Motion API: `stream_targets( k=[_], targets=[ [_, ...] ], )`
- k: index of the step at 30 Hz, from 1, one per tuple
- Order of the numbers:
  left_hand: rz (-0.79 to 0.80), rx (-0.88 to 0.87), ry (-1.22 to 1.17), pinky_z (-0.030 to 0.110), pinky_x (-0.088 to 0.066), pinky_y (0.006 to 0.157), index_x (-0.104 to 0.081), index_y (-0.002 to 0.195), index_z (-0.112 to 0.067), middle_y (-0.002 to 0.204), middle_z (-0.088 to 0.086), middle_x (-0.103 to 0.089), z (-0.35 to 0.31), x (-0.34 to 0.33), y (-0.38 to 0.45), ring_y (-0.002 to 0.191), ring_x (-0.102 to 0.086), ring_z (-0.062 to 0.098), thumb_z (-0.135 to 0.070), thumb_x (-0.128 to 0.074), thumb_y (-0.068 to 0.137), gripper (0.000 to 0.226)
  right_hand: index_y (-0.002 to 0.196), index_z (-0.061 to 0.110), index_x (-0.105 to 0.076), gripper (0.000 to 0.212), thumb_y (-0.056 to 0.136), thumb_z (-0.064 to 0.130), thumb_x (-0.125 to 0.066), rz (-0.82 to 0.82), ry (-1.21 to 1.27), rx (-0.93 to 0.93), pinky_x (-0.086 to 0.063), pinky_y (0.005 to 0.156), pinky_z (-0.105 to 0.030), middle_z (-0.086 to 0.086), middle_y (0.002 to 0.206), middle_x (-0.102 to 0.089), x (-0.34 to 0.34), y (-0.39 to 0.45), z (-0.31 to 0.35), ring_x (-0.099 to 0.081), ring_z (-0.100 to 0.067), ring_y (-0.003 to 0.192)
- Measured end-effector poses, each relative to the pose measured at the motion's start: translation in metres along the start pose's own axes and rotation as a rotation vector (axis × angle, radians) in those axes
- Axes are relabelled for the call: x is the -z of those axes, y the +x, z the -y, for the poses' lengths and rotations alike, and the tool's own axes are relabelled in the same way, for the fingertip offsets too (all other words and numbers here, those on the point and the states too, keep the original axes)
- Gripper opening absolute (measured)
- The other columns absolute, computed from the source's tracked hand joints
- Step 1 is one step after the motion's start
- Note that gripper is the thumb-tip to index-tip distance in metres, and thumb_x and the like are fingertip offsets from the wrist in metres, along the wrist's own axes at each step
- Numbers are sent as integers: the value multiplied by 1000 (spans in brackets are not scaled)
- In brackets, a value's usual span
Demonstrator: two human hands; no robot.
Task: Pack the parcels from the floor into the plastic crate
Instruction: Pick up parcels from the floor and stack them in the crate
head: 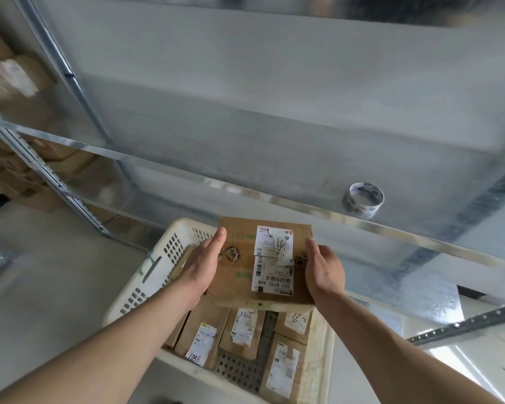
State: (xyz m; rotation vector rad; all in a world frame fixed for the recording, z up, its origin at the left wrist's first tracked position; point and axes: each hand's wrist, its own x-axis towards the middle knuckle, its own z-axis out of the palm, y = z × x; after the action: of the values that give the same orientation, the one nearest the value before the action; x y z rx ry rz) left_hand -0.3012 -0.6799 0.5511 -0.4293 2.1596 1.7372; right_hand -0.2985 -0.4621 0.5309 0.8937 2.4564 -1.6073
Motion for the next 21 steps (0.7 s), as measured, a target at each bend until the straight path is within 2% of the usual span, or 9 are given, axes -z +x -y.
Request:
stream_targets(
  k=[4, 8, 11, 13, 15, 17, 19, 21],
  targets=[
    [36, 13, 20, 49, -34, 114, -48, 142, -35, 148, -4, -49, 13, 28, 34, 136, -45, 19, -103, -31, 57, 110, 108, 19, -64, 42, 102, 53, -41, 0, -26, -15, -41, 80, -35, -4, 98, -64, -31, 13, 9, -59, -27, 94],
    [71, 66, 54, 50, -33, 114, -49, 140, -39, 147, -7, -49, 34, 62, 78, 135, -45, 18, -101, -29, 62, 102, 106, 22, -63, 40, 101, 56, -42, -7, -15, -52, -52, 88, -40, -4, 98, -67, -83, 24, 12, -64, -25, 92],
    [113, 81, 101, 47, -25, 117, -41, 146, -39, 156, -6, -35, 46, 91, 113, 143, -34, 20, -92, -24, 77, 89, 101, 19, -65, 44, 101, 57, -43, -45, -27, -107, -56, 85, -43, -5, 94, -69, -128, 32, 10, -65, -23, 86],
    [124, 80, 165, 44, -20, 119, -35, 149, -37, 160, -7, -26, 58, 110, 140, 147, -24, 18, -90, -20, 78, 89, 100, 18, -66, 45, 101, 57, -42, -55, -39, -149, -55, 81, -40, -5, 93, -68, -159, 37, 10, -65, -22, 83],
    [166, 95, 194, 38, -20, 116, -33, 150, -35, 160, -8, -27, 72, 126, 165, 146, -25, 16, -91, -19, 76, 94, 96, 22, -64, 50, 94, 67, -42, -46, -16, -195, -57, 84, -48, -5, 91, -69, -192, 44, 4, -68, -25, 84],
    [209, 126, 207, 33, -24, 108, -31, 151, -32, 158, -7, -30, 87, 139, 190, 144, -29, 17, -88, -20, 79, 91, 92, 25, -65, 63, 80, 81, -39, -43, -6, -236, -57, 87, -54, -4, 92, -71, -225, 57, -9, -70, -28, 87],
    [231, 165, 231, 31, -25, 102, -27, 153, -30, 157, -4, -32, 107, 147, 214, 142, -32, 18, -86, -21, 75, 96, 90, 26, -66, 68, 71, 84, -37, -48, 4, -274, -56, 89, -54, -3, 93, -72, -253, 69, -23, -70, -29, 89],
    [244, 181, 223, 31, -26, 103, -22, 154, -27, 158, -3, -30, 126, 151, 233, 143, -31, 19, -86, -24, 75, 99, 88, 24, -66, 67, 68, 81, -37, -47, -4, -294, -55, 89, -55, -3, 92, -72, -274, 76, -30, -69, -29, 89]
  ],
)
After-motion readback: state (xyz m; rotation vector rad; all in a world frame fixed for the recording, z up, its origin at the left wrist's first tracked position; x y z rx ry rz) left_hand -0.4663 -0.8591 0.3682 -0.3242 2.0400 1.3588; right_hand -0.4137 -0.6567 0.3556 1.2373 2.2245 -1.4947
